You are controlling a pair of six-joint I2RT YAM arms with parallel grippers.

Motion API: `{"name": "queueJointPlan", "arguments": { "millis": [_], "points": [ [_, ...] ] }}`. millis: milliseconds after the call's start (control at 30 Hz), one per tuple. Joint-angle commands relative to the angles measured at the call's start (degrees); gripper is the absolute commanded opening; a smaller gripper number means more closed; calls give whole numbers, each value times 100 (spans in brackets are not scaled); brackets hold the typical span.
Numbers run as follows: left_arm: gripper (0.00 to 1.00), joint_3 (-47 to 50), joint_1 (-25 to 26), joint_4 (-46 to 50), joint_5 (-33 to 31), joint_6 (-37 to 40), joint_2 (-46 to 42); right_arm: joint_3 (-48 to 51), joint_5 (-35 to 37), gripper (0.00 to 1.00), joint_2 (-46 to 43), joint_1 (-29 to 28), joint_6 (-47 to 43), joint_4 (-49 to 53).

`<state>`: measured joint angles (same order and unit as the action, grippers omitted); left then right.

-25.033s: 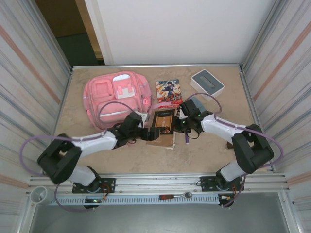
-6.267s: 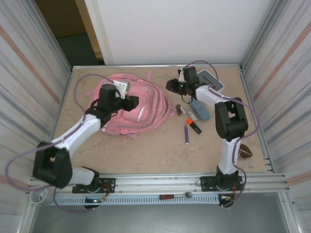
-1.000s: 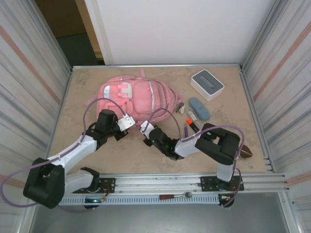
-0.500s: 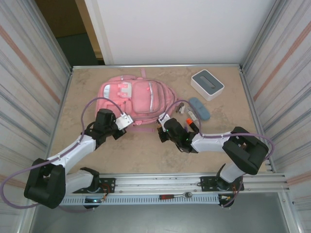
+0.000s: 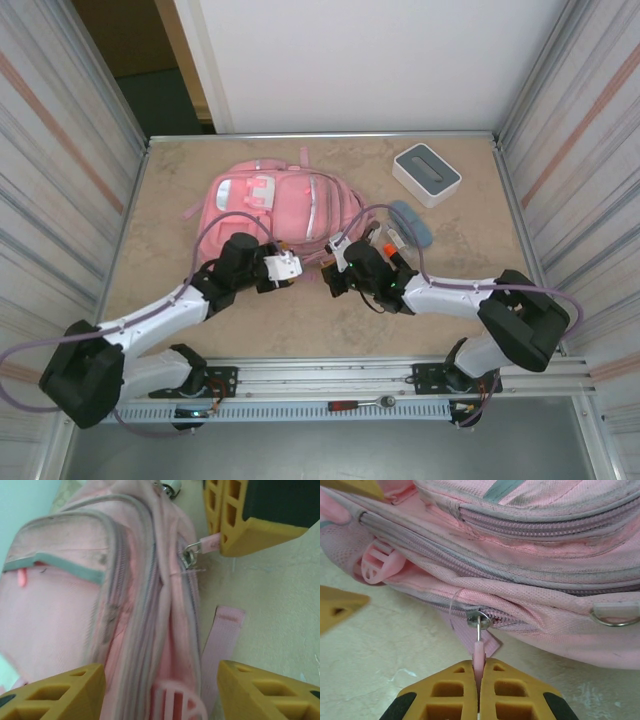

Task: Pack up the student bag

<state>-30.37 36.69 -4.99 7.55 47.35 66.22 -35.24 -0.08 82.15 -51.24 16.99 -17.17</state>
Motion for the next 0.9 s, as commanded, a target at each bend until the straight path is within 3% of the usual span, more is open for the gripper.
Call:
{"name": "queueJointPlan", "arguments": {
  "millis": [0, 233, 467, 567, 867],
  "points": [
    [60, -274, 134, -321, -257, 241, 374, -360, -355, 0, -325, 9, 300, -225],
    [54, -382, 266, -672, -697, 354, 932, -396, -554, 0, -333, 31, 515, -285],
    [16, -172, 165, -845, -792, 419, 752, -352, -546, 0, -237, 255, 556, 22],
    [6, -82, 5, -711, -640, 397, 520, -365, -275, 0, -210, 430, 509, 406],
    [4, 308, -620, -417, -277, 277, -333, -530, 779, 0, -238, 845, 432, 1290]
  ]
}}
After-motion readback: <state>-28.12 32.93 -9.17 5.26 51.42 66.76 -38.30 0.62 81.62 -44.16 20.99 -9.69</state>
